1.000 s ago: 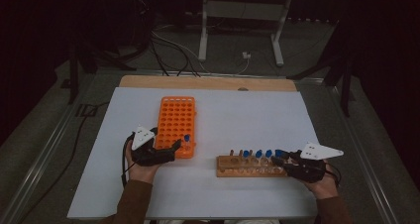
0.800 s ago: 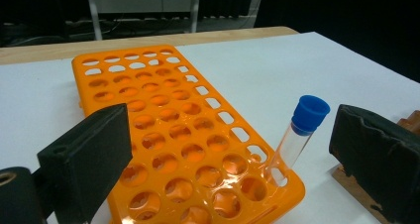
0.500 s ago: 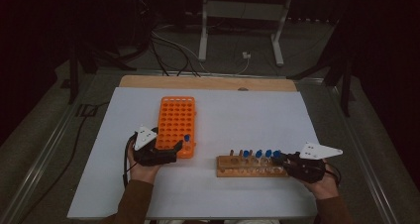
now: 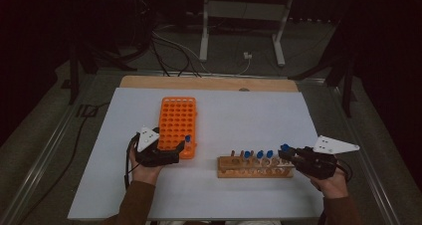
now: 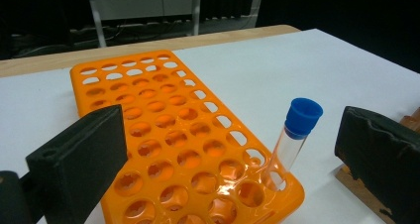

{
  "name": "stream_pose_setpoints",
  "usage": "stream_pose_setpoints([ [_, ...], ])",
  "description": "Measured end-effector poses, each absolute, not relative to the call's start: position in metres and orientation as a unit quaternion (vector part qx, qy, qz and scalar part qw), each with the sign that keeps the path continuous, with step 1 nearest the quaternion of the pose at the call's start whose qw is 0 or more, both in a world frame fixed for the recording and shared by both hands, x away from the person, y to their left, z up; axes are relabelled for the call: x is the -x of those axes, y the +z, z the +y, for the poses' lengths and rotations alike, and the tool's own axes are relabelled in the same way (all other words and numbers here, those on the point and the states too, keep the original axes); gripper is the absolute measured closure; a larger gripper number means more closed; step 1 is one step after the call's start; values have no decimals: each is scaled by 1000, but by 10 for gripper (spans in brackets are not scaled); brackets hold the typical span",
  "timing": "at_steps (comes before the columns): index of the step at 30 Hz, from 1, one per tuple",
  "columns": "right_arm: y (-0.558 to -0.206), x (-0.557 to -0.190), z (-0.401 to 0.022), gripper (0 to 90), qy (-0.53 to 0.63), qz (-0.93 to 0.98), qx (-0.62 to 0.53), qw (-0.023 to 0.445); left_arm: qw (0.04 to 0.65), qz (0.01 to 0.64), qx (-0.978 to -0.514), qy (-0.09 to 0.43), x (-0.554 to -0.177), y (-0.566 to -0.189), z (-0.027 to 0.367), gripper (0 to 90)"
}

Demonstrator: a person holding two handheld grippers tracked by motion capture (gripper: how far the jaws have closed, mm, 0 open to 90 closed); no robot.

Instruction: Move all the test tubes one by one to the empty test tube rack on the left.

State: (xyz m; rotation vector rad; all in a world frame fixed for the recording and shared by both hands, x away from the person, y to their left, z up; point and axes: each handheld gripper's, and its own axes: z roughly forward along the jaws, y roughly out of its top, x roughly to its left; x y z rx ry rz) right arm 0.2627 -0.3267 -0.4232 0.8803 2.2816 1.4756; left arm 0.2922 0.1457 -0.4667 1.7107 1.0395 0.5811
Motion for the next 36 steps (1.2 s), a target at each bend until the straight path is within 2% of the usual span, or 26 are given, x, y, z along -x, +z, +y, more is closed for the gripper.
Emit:
stream_pose_setpoints([
  [14, -394, -272, -331, 766, 530, 771, -320, 150, 518, 415, -708, 241, -287, -453, 137, 7],
  [22, -385, -294, -309, 766, 509, 781, -324, 165, 524, 401, -711, 245, -287, -440, 126, 15],
  [36, -383, -317, -259, 765, 516, 784, -315, 141, 535, 365, -729, 221, -292, -422, 89, 53],
])
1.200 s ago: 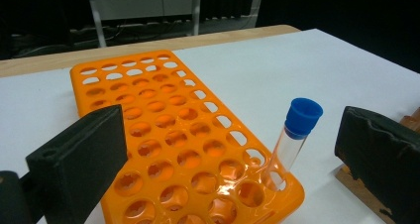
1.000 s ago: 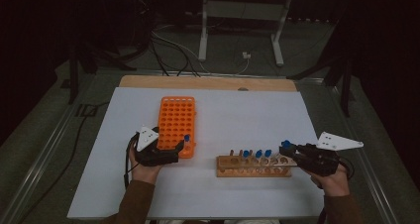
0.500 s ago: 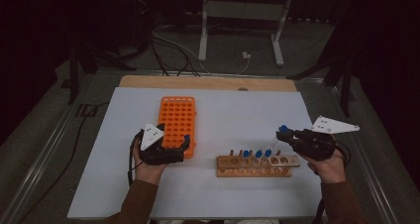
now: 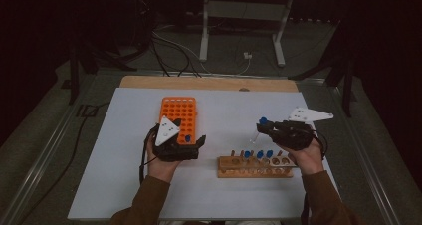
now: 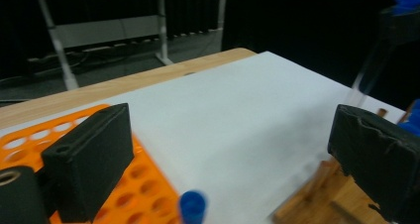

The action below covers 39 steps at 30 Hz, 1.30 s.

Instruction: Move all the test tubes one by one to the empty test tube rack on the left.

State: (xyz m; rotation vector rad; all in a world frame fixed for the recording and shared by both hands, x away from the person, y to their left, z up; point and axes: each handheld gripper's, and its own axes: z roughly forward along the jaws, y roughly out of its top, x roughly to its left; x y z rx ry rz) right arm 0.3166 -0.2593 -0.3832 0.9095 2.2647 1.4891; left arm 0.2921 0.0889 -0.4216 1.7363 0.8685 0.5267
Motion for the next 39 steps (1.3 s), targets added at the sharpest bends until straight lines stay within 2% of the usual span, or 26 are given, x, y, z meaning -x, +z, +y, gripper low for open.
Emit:
stream_pose_setpoints([
  [10, -382, -323, -225, 764, 514, 794, -301, 123, 535, 338, -750, 191, -298, -420, 54, 125],
  [16, -382, -325, -209, 765, 511, 801, -290, 116, 524, 331, -760, 195, -301, -422, 35, 181],
  [31, -385, -324, -189, 765, 517, 804, -277, 98, 537, 288, -772, 179, -301, -427, 17, 731],
  [33, -385, -325, -189, 765, 518, 804, -277, 97, 538, 285, -773, 178, -301, -427, 17, 768],
  [36, -386, -325, -189, 760, 516, 806, -276, 95, 535, 281, -776, 179, -300, -427, 17, 776],
  [39, -386, -325, -191, 652, 519, 805, -272, 90, 535, 287, -774, 179, -301, -427, 18, 778],
])
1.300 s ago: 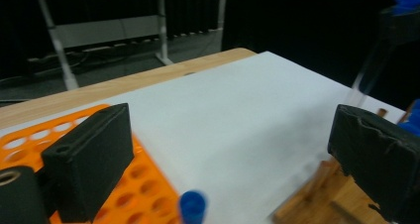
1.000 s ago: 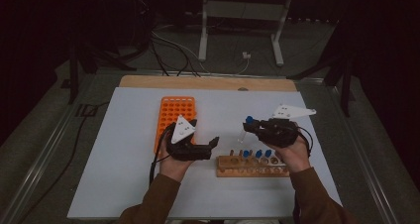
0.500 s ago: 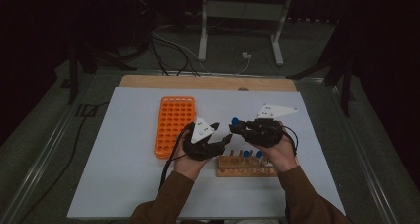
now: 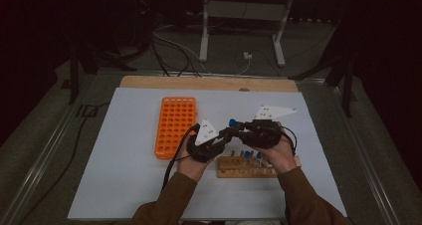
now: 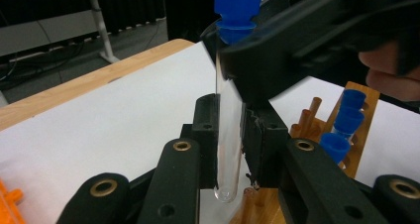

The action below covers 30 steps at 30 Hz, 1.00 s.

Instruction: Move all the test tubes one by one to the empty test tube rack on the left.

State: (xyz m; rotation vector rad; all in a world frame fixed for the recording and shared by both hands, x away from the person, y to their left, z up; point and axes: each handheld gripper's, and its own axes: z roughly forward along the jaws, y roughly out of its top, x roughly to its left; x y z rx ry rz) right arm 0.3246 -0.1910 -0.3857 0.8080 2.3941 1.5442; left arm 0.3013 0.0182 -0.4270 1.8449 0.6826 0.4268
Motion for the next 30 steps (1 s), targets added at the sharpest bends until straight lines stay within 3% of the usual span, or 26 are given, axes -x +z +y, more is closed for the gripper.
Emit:
stream_pose_setpoints([
  [5, -385, -326, -198, 403, 521, 802, -279, 85, 534, 294, -773, 179, -302, -427, 22, 778],
  [10, -386, -323, -207, 167, 522, 792, -294, 114, 534, 300, -770, 179, -301, -428, 28, 778],
  [14, -387, -323, -218, 41, 526, 782, -309, 128, 536, 306, -767, 177, -300, -429, 34, 778],
  [30, -393, -317, -262, 0, 530, 761, -338, 161, 540, 313, -762, 171, -295, -431, 56, 778],
])
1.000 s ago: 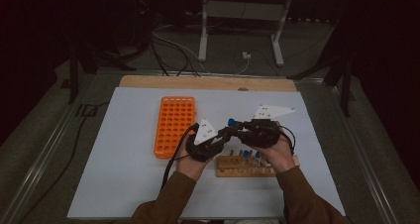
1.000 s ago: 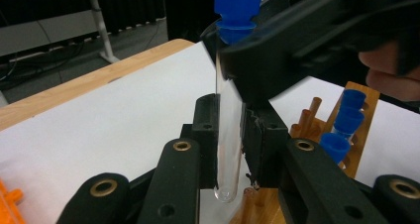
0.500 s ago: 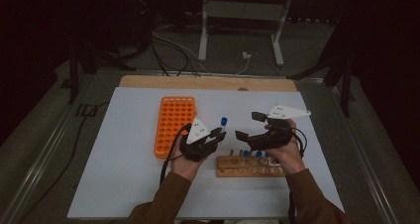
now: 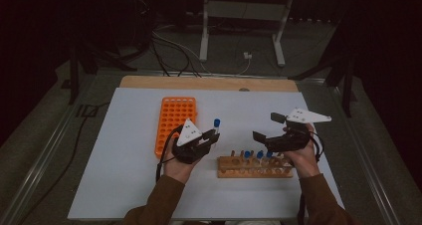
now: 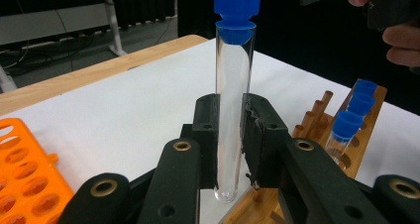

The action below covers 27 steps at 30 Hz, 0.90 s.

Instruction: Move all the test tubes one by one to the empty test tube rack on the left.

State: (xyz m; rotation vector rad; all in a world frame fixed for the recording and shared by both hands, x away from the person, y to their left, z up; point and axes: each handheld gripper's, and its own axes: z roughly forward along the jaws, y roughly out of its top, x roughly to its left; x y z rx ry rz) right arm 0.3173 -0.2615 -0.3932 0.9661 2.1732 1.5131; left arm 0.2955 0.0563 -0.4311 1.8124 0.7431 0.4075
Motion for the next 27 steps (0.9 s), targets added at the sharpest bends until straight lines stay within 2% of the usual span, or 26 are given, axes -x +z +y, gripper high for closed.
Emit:
stream_pose_setpoints([
  [27, -409, -305, -299, 0, 535, 735, -375, 180, 547, 327, -751, 173, -286, -441, 108, 776],
])
